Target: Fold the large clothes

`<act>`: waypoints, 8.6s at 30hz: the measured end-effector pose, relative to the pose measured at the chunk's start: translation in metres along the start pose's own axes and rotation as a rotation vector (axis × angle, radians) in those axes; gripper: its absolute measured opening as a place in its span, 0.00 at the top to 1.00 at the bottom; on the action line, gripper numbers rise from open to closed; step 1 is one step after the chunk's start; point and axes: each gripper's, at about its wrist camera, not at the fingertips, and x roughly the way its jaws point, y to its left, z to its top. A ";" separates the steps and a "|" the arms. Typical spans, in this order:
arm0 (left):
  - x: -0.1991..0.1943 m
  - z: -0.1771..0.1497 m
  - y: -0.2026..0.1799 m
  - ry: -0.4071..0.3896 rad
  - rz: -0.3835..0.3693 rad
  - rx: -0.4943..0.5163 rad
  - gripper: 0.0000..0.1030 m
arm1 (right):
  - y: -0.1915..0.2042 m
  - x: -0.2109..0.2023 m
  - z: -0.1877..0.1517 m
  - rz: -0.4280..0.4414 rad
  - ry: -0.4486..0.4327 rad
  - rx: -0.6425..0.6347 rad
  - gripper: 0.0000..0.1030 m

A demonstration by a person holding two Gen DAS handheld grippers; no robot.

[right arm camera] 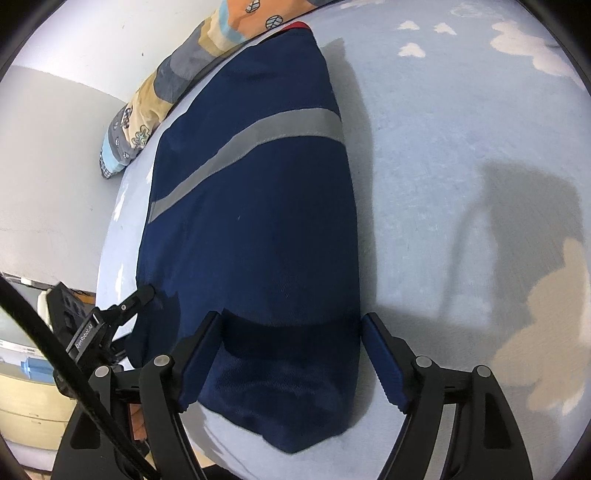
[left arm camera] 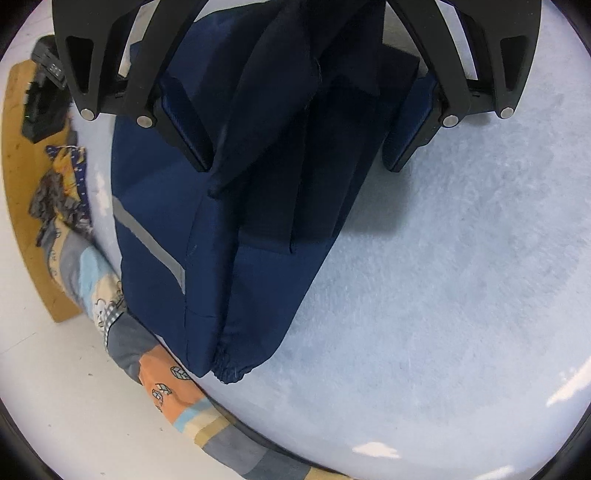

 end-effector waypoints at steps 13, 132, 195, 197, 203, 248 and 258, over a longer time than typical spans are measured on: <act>0.006 0.010 0.003 0.032 -0.058 0.032 0.05 | -0.010 0.008 0.007 0.051 0.015 0.017 0.15; -0.041 -0.092 -0.167 0.020 0.106 0.770 0.27 | -0.042 -0.160 -0.066 -0.260 -0.172 -0.206 0.58; 0.035 -0.072 -0.215 -0.179 0.213 0.728 0.18 | -0.012 -0.104 0.027 -0.323 -0.268 -0.161 0.29; 0.026 -0.078 -0.218 -0.203 0.218 0.763 0.18 | -0.005 -0.115 0.009 -0.320 -0.272 -0.177 0.29; -0.010 -0.102 -0.219 -0.279 0.230 0.820 0.18 | 0.000 -0.133 -0.039 -0.294 -0.262 -0.187 0.29; 0.011 -0.154 -0.171 -0.234 0.244 0.670 0.12 | -0.028 -0.103 -0.103 -0.198 -0.142 -0.023 0.13; 0.012 -0.157 -0.170 -0.249 0.252 0.679 0.10 | -0.036 -0.097 -0.102 -0.172 -0.137 -0.002 0.10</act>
